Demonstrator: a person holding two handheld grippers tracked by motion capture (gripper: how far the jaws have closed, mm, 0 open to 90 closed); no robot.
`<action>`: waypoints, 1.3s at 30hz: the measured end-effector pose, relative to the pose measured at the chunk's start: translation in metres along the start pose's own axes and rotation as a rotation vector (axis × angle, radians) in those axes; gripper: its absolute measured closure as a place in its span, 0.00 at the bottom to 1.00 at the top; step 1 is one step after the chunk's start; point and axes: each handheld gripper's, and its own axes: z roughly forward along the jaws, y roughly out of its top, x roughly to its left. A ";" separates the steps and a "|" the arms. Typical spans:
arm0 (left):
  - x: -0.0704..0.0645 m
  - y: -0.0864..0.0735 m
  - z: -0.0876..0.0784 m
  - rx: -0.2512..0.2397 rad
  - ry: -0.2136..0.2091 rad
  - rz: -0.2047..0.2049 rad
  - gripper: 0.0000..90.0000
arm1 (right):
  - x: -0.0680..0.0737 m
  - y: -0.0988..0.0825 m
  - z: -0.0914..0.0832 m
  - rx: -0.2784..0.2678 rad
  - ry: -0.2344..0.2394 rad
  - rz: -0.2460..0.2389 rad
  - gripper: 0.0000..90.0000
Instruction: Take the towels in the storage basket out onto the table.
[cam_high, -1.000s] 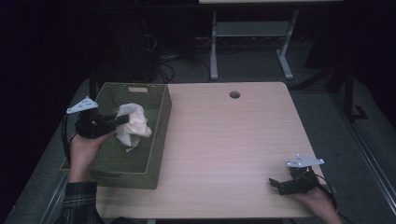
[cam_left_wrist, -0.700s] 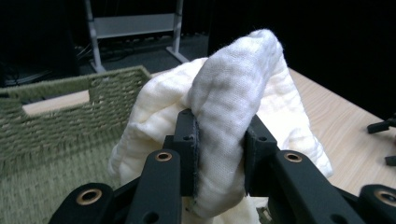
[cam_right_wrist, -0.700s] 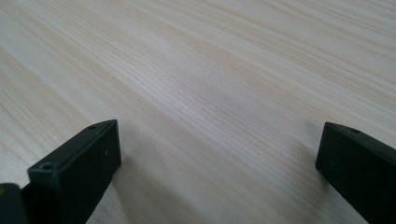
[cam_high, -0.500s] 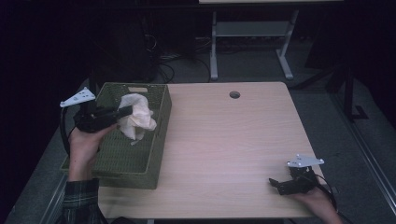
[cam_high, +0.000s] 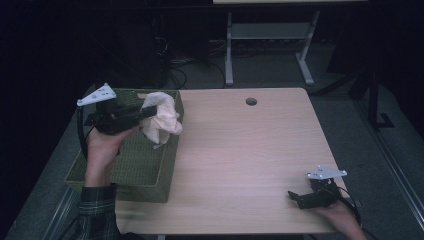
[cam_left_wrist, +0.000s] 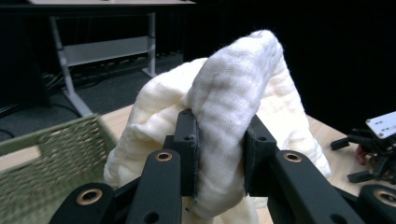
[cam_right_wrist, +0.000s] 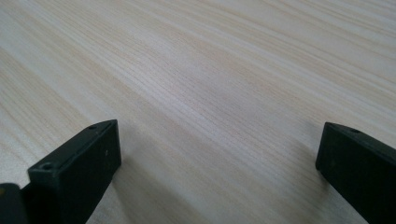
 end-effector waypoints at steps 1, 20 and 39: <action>-0.002 0.002 0.003 -0.002 -0.008 0.004 0.79 | 0.000 0.000 0.000 0.000 0.000 0.000 0.00; -0.044 0.010 0.065 0.037 -0.147 0.055 0.79 | 0.000 0.000 0.000 0.000 0.000 -0.001 0.00; -0.083 -0.016 0.127 0.128 -0.263 0.100 0.79 | 0.000 0.000 0.000 0.000 0.000 -0.001 0.00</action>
